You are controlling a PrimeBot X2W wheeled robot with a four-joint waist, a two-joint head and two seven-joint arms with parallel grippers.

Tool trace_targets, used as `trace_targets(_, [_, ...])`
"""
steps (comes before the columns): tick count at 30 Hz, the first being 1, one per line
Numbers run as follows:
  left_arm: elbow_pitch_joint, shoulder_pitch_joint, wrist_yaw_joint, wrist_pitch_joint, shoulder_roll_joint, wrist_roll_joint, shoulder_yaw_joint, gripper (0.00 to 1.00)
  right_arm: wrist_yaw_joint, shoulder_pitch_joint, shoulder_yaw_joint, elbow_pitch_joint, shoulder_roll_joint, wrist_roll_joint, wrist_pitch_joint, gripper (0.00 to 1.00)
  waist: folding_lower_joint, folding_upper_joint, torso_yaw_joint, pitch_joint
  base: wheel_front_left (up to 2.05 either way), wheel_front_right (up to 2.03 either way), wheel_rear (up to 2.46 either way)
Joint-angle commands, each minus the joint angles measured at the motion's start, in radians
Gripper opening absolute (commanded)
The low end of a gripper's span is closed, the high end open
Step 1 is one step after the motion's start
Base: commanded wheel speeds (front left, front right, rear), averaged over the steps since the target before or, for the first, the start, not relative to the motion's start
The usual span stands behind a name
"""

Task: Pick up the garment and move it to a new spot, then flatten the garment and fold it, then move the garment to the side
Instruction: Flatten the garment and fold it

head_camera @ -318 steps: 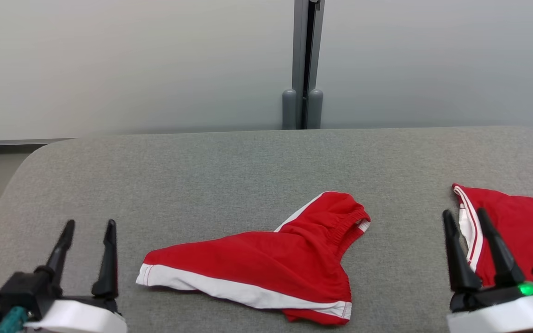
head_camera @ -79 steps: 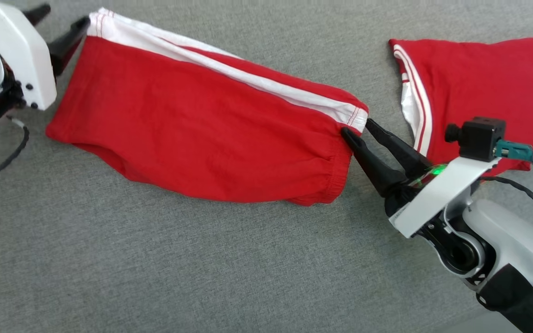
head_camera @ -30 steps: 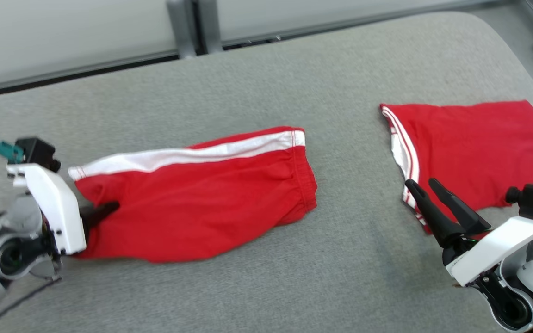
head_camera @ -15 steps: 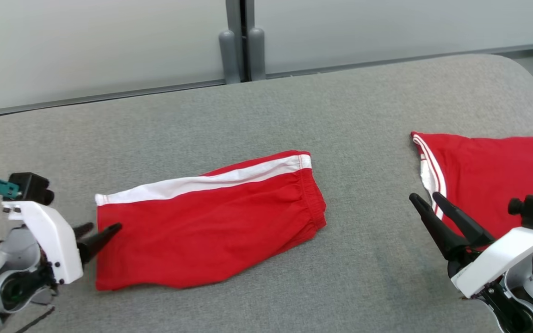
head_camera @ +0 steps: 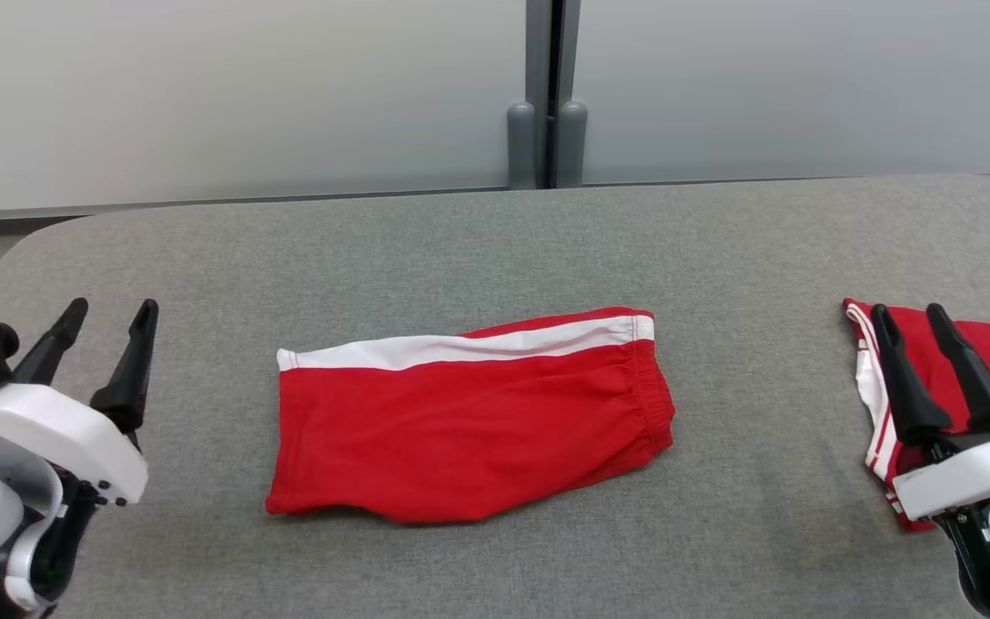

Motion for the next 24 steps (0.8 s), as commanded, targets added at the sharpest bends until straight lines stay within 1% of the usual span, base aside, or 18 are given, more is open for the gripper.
trace_targets(1, [-0.024, 0.045, 0.031, -0.007, -0.025, 0.026, 0.041, 1.0, 0.001, 0.038, -0.042, -0.001, 0.03, -0.045, -0.005, 1.0, 0.0, 0.0, 0.023, -0.014, 0.0, 0.0, 0.0])
trace_targets(3, [-0.066, 0.109, 0.075, -0.009, -0.085, 0.102, 0.17, 1.0, 0.001, 0.073, -0.093, -0.004, 0.068, -0.124, -0.005, 1.0, 0.0, 0.0, 0.038, -0.02, 0.0, 0.0, 0.0])
trace_targets(5, [-0.094, 0.225, 0.094, -0.008, -0.16, 0.2, 0.284, 1.0, 0.001, 0.102, -0.133, -0.006, 0.111, -0.186, -0.005, 1.0, 0.0, 0.0, 0.046, -0.025, 0.0, 0.0, 0.0])
trace_targets(6, [-0.1, 0.279, 0.096, -0.007, -0.193, 0.26, 0.336, 1.0, 0.001, 0.114, -0.151, -0.009, 0.135, -0.21, -0.005, 1.0, 0.0, 0.0, 0.048, -0.028, 0.0, 0.0, 0.0])
trace_targets(7, [-0.1, 0.279, 0.096, -0.007, -0.193, 0.26, 0.336, 1.0, 0.001, 0.114, -0.151, -0.009, 0.135, -0.21, -0.005, 1.0, 0.0, 0.0, 0.048, -0.028, 0.0, 0.0, 0.0])
trace_targets(8, [-0.106, 0.325, 0.098, -0.008, -0.226, 0.308, 0.387, 1.0, 0.001, 0.126, -0.161, -0.011, 0.155, -0.238, -0.005, 1.0, 0.0, 0.0, 0.049, -0.031, 0.0, 0.0, 0.0])
trace_targets(9, [-0.115, 0.364, 0.097, -0.008, -0.27, 0.355, 0.456, 1.0, 0.001, 0.138, -0.173, -0.015, 0.173, -0.262, -0.005, 1.0, 0.0, 0.0, 0.051, -0.035, 0.0, 0.0, 0.0])
trace_targets(11, [-0.129, 0.453, 0.078, -0.008, -0.348, 0.451, 0.548, 1.0, 0.001, 0.17, -0.19, -0.02, 0.203, -0.306, -0.005, 1.0, 0.0, 0.0, 0.057, -0.044, 0.0, 0.0, 0.0])
trace_targets(13, [-0.135, 0.526, 0.048, -0.008, -0.417, 0.534, 0.619, 1.0, 0.001, 0.199, -0.194, -0.023, 0.228, -0.345, -0.005, 1.0, 0.0, 0.0, 0.063, -0.054, 0.0, 0.0, 0.0])
trace_targets(15, [-0.13, 0.574, 0.019, -0.008, -0.464, 0.618, 0.675, 1.0, 0.001, 0.223, -0.191, -0.025, 0.247, -0.363, -0.005, 1.0, 0.0, 0.0, 0.064, -0.06, 0.0, 0.0, 0.0])
trace_targets(17, [-0.116, 0.616, -0.017, -0.008, -0.52, 0.67, 0.713, 1.0, 0.001, 0.236, -0.186, -0.028, 0.253, -0.375, -0.005, 1.0, 0.0, 0.0, 0.061, -0.063, 0.0, 0.0, 0.0])
trace_targets(20, [-0.081, 0.646, -0.076, -0.008, -0.569, 0.734, 0.753, 1.0, 0.001, 0.249, -0.18, -0.027, 0.257, -0.38, -0.005, 1.0, 0.0, 0.0, 0.056, -0.065, 0.0, 0.0, 0.0])
trace_targets(24, [-0.047, 0.653, -0.137, -0.008, -0.616, 0.795, 0.792, 1.0, 0.001, 0.239, -0.17, -0.023, 0.242, -0.384, 0.006, 1.0, 0.0, 0.0, 0.052, -0.068, 0.0, 0.0, 0.0])
